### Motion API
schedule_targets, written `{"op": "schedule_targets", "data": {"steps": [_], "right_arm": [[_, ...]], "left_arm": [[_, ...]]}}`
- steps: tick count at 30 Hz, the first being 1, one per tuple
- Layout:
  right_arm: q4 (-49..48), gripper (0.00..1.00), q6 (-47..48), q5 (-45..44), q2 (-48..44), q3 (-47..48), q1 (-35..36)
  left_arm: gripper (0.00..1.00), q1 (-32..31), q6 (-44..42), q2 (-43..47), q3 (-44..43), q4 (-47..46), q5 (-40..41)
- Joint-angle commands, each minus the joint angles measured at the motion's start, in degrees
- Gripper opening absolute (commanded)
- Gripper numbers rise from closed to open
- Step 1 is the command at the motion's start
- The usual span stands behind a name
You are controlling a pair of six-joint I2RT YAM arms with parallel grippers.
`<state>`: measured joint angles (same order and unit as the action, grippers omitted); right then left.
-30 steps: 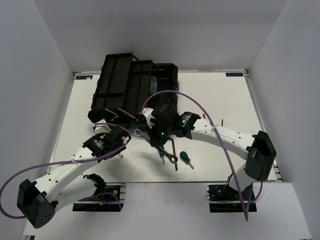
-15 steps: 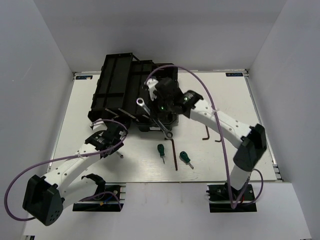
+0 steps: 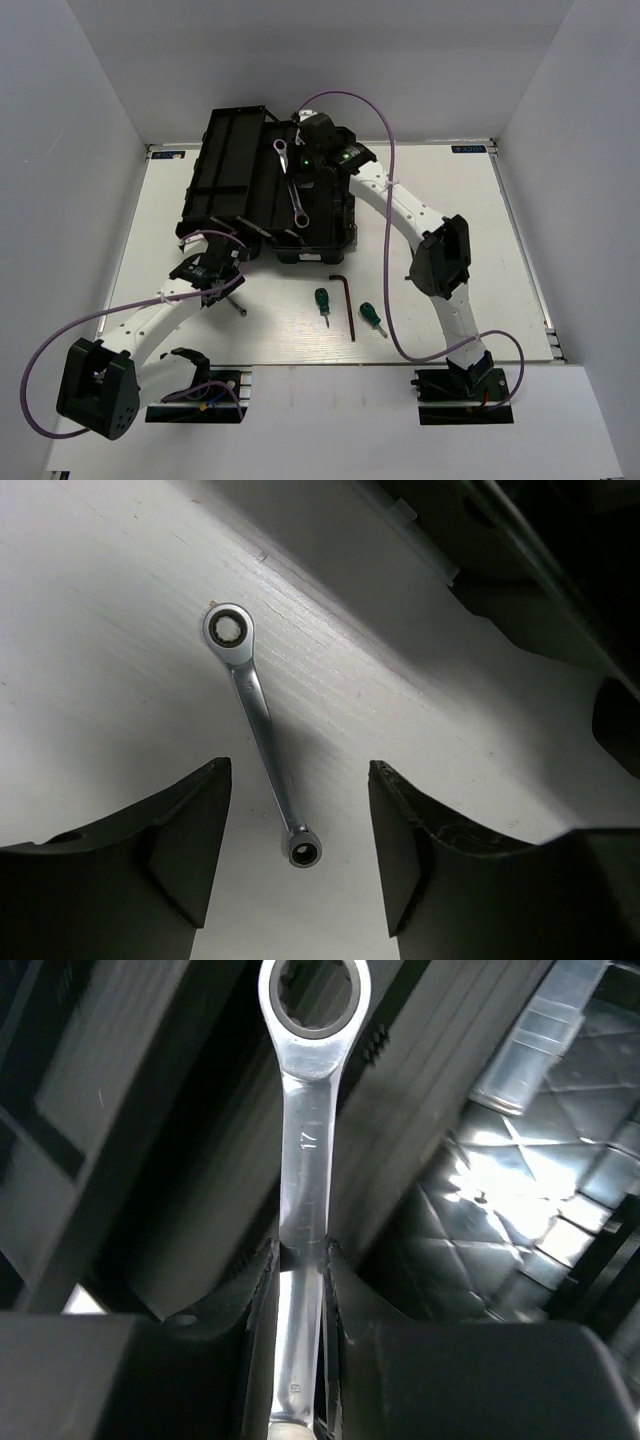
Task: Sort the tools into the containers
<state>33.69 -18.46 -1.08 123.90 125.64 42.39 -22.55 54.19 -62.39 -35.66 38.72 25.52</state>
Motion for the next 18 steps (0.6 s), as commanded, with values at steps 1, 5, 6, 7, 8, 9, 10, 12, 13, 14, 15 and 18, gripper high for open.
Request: {"op": "schedule_targets", "data": {"steps": [1, 5, 6, 7, 8, 9, 10, 12, 13, 14, 15, 18], "right_arm": [[-9.4, 0.0, -10.4, 0.6, 0.0, 6.4, -0.6], [-10.7, 0.0, -16.4, 3.8, 2.0, 9.5, -1.2], [-10.4, 0.0, -17.0, 4.0, 2.2, 9.4, -1.2], [-10.5, 0.0, -18.5, 4.1, 2.6, 9.4, -1.5], [-10.6, 0.0, -19.1, 3.7, 2.8, 9.1, -1.7], [-10.8, 0.0, -19.4, 3.8, 2.9, 8.7, -1.7], [-10.8, 0.0, -20.5, 4.0, 3.4, 8.8, -2.2], [-11.8, 0.0, -21.3, 3.9, 3.5, 8.6, -2.9], [-12.1, 0.0, -21.4, 3.9, 4.0, 8.6, -2.9], [-12.3, 0.0, -21.6, 3.7, 4.3, 8.7, -3.2], [-12.2, 0.0, -22.0, 3.5, 4.5, 8.4, -3.5], [-11.8, 0.0, -23.5, 3.3, 5.7, 7.0, -4.0]], "left_arm": [[0.67, 1.4, -1.8, 0.3, 0.6, -1.5, -1.5], [0.67, 2.5, -2.4, 0.3, 1.1, -1.5, -2.1], [0.67, 3.1, -2.4, 0.9, 1.1, -1.5, -2.1], [0.67, 3.1, -2.4, 0.9, 1.1, -1.5, -2.1], [0.67, 3.7, -2.4, 0.9, 1.1, -1.5, -2.7], [0.66, 3.7, -2.9, 0.9, 1.1, -1.5, -2.7], [0.66, 4.3, -3.0, 0.2, 1.1, -2.2, -3.2], [0.66, 4.3, -3.0, -0.4, 1.1, -2.2, -3.2], [0.66, 4.8, -3.0, -1.1, 1.6, -2.8, -3.8], [0.66, 4.8, -3.0, -1.2, 1.6, -2.8, -3.8], [0.66, 4.8, -3.0, -1.7, 1.6, -3.6, -4.3], [0.65, 5.3, -4.0, -2.7, 1.1, -4.1, -4.9]]}}
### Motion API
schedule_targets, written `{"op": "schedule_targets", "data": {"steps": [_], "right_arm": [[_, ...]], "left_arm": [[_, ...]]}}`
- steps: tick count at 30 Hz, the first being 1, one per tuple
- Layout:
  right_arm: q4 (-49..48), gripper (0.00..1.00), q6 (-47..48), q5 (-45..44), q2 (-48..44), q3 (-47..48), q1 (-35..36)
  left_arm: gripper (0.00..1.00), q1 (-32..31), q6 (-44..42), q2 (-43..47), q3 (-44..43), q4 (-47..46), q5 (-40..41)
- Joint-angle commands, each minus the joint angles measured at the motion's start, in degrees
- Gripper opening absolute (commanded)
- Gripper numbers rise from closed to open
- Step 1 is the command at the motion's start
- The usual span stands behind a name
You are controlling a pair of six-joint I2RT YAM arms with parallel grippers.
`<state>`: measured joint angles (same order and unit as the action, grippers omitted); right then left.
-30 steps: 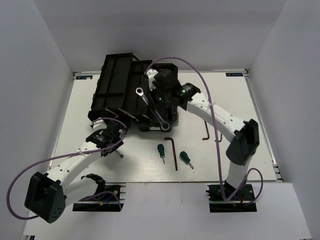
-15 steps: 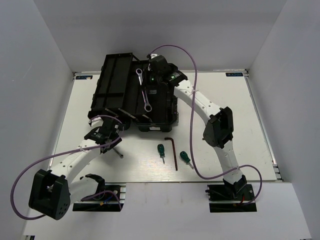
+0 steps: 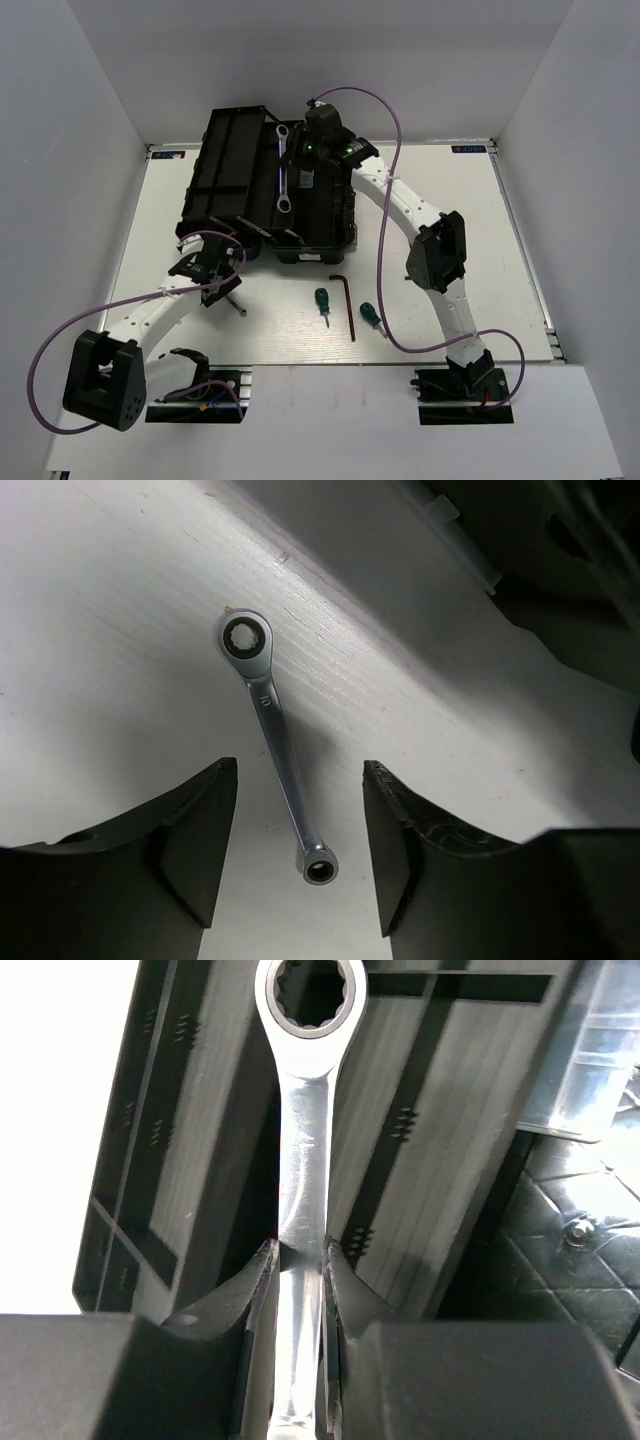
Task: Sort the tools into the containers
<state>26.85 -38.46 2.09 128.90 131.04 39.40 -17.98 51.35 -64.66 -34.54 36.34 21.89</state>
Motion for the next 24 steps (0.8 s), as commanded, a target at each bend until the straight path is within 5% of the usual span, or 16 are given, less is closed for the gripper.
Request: {"op": "schedule_targets", "data": {"steps": [1, 9, 14, 24], "right_arm": [[-4.6, 0.0, -3.9, 0.5, 1.3, 1.0, -1.2], [-5.1, 0.0, -5.3, 3.5, 2.3, -3.2, -2.0], [-5.7, 0.41, -4.5, 5.2, 1.4, -3.7, -2.0], [-5.0, 0.56, -1.7, 7.3, -4.3, -6.4, -2.9]], "left_arm": [[0.63, 0.8, -1.2, -0.5, 0.0, -1.7, -1.2], [0.62, 0.8, -1.7, -1.2, -0.5, -1.7, -1.8], [0.61, 0.8, -1.7, -1.7, -0.5, -1.7, -1.8], [0.51, 0.8, -1.1, -2.8, -0.5, 0.7, -1.1]]}}
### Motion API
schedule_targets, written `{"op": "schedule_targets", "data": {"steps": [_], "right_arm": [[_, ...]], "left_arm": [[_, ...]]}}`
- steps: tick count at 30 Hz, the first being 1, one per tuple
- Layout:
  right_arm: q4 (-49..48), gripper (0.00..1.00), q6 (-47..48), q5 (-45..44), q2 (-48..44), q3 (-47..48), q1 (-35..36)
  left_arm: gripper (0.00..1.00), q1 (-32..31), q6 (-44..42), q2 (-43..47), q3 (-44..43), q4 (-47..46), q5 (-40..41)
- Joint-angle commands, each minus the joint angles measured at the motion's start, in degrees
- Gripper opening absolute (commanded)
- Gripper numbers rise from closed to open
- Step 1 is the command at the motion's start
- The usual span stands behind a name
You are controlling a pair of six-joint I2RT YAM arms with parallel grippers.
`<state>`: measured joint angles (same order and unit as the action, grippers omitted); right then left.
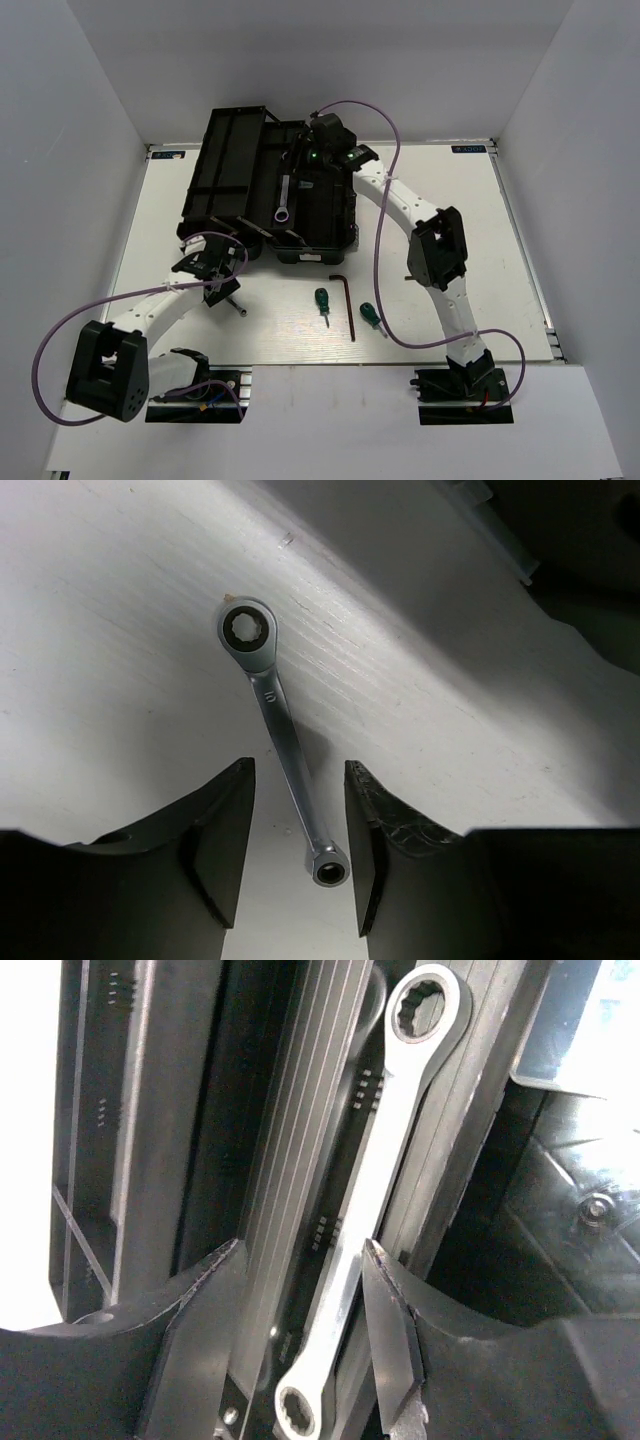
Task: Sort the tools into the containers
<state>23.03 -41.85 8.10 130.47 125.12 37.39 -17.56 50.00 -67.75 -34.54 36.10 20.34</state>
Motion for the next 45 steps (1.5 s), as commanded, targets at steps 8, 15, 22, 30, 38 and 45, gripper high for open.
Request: {"op": "schedule_targets", "data": {"steps": [8, 15, 22, 30, 38, 45], "right_arm": [[0.8, 0.61, 3.7, 4.6, -15.4, -11.0, -4.2], [0.8, 0.61, 6.9, 7.5, -23.8, -20.1, -8.8], [0.6, 0.61, 8.2, 8.3, -29.4, -28.2, -12.4], [0.0, 0.61, 8.4, 9.2, -33.1, -33.5, -15.2], [-0.9, 0.59, 8.8, 9.9, -35.6, -38.0, -16.2], [-1.4, 0.59, 8.7, 10.0, -36.8, -40.1, -16.4]], "left_arm": [[0.5, 0.3, 1.3, 1.3, 4.6, -3.9, -2.6], [0.44, 0.3, 2.5, -3.0, 8.3, -9.7, -3.2], [0.15, 0.3, 2.5, -5.9, 8.4, -9.2, -3.2], [0.0, -0.8, -1.7, 0.8, 5.7, -2.9, -5.6], [0.0, -0.8, -6.1, 13.6, -0.2, 7.9, -8.0], [0.0, -0.8, -9.4, 16.1, -6.5, 10.7, -11.5]]}}
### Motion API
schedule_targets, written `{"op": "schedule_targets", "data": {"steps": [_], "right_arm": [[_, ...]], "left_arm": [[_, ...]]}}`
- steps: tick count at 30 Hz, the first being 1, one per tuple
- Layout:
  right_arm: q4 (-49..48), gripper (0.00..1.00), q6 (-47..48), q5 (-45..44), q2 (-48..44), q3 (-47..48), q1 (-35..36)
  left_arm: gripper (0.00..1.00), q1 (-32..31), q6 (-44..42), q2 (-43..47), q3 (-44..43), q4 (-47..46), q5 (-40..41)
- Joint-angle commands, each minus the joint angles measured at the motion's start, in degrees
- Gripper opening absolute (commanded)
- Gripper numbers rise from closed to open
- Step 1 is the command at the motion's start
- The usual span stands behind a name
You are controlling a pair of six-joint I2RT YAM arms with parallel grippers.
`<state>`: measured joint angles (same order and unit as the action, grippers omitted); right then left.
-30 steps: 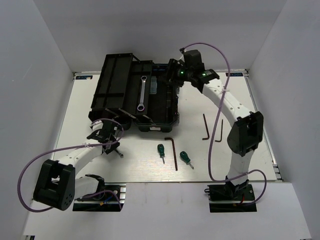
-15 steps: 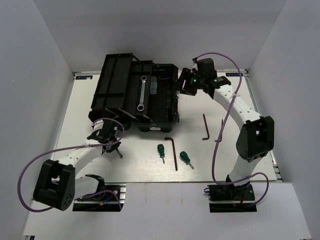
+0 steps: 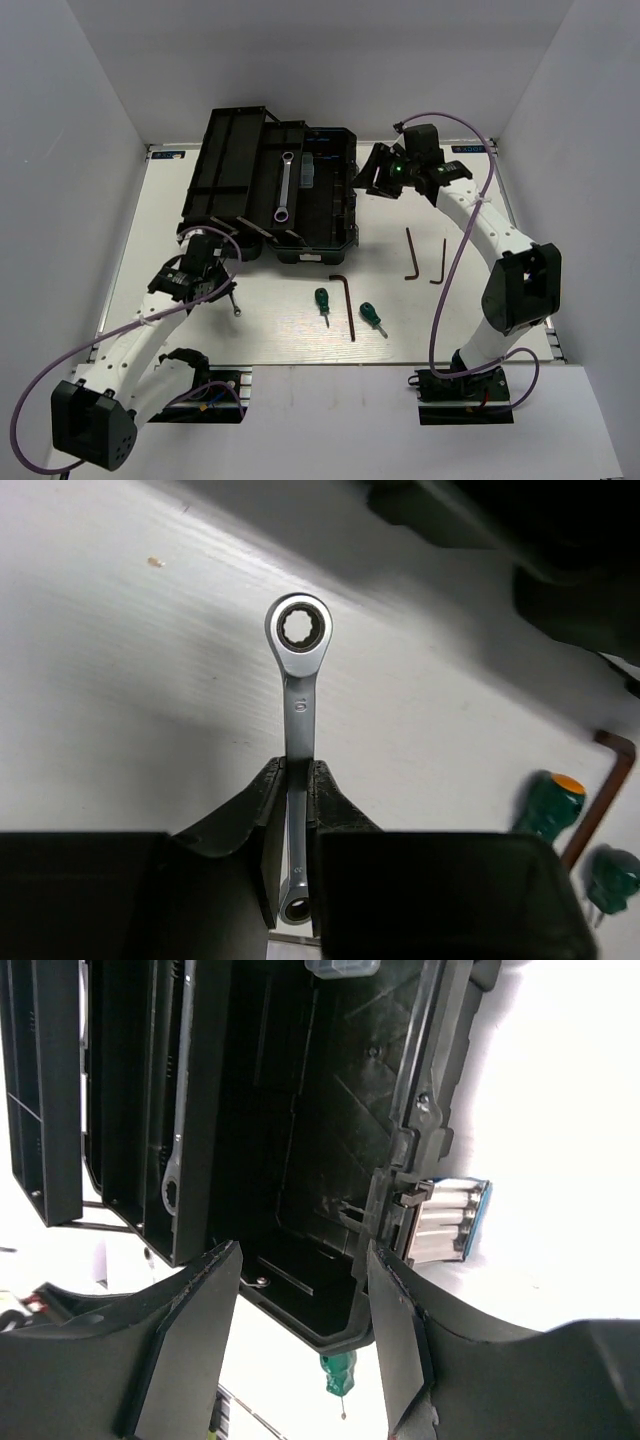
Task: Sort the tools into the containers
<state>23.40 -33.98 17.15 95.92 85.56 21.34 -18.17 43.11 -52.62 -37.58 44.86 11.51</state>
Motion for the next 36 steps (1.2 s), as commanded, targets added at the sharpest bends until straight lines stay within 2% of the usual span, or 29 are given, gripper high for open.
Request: {"op": "schedule_targets", "data": {"steps": [1, 7, 8, 10, 12, 13, 15, 16, 17, 23, 25, 31, 36], "right_arm": [[-1.9, 0.59, 1.0, 1.0, -2.3, -0.8, -0.5], [-1.5, 0.59, 2.2, 1.4, -3.5, -1.8, -0.5], [-1.4, 0.59, 2.4, 1.6, -3.5, -1.8, -0.9], [-1.5, 0.54, 2.9, 2.1, -3.7, -2.3, -0.9], [-1.4, 0.46, 3.6, 2.4, -3.8, -2.7, -0.9], [-1.4, 0.33, 3.8, 2.8, -3.9, -3.0, -1.0], [-1.3, 0.16, 5.4, 2.9, -4.1, -3.5, -1.0], [-1.2, 0.04, 5.8, 2.9, -4.0, -4.0, -1.0], [-0.3, 0.01, 6.2, 2.7, -4.1, -3.9, -1.0], [1.1, 0.0, 11.5, 1.8, -5.3, -7.2, -1.7], [1.6, 0.0, 13.8, 1.6, -6.5, -8.4, -1.7], [6.0, 0.0, 20.2, 0.7, -7.8, -10.6, -2.4], [6.8, 0.0, 22.8, 0.5, -10.7, -16.2, -3.3]], "left_arm": [[0.0, -0.2, -3.3, 0.4, -4.2, 2.0, -3.6], [0.0, -0.2, -11.3, -1.4, -14.8, 2.5, -13.3], [0.0, -0.2, -12.9, -2.7, -15.8, 2.7, -17.6], [0.0, -0.2, -15.6, -4.2, -19.4, 2.7, -20.9], [0.0, -0.7, -18.6, -6.6, -21.9, 2.7, -24.8], [0.0, -0.7, -19.3, -7.4, -24.1, 2.1, -25.7], [0.0, -0.7, -20.7, -9.4, -26.7, 0.0, -26.8], [0.0, -0.7, -20.7, -11.7, -29.1, -1.0, -27.7], [0.0, -0.7, -20.7, -12.8, -30.2, -2.0, -27.7], [0.0, -1.8, -20.2, -22.8, -36.6, -11.5, -27.7], [0.0, -1.8, -19.6, -28.7, -39.6, -14.0, -27.7], [0.0, -2.3, -20.1, -45.3, -51.1, -16.5, -24.4], [0.0, -1.6, -20.1, -52.8, -60.3, -15.3, -22.1]]}}
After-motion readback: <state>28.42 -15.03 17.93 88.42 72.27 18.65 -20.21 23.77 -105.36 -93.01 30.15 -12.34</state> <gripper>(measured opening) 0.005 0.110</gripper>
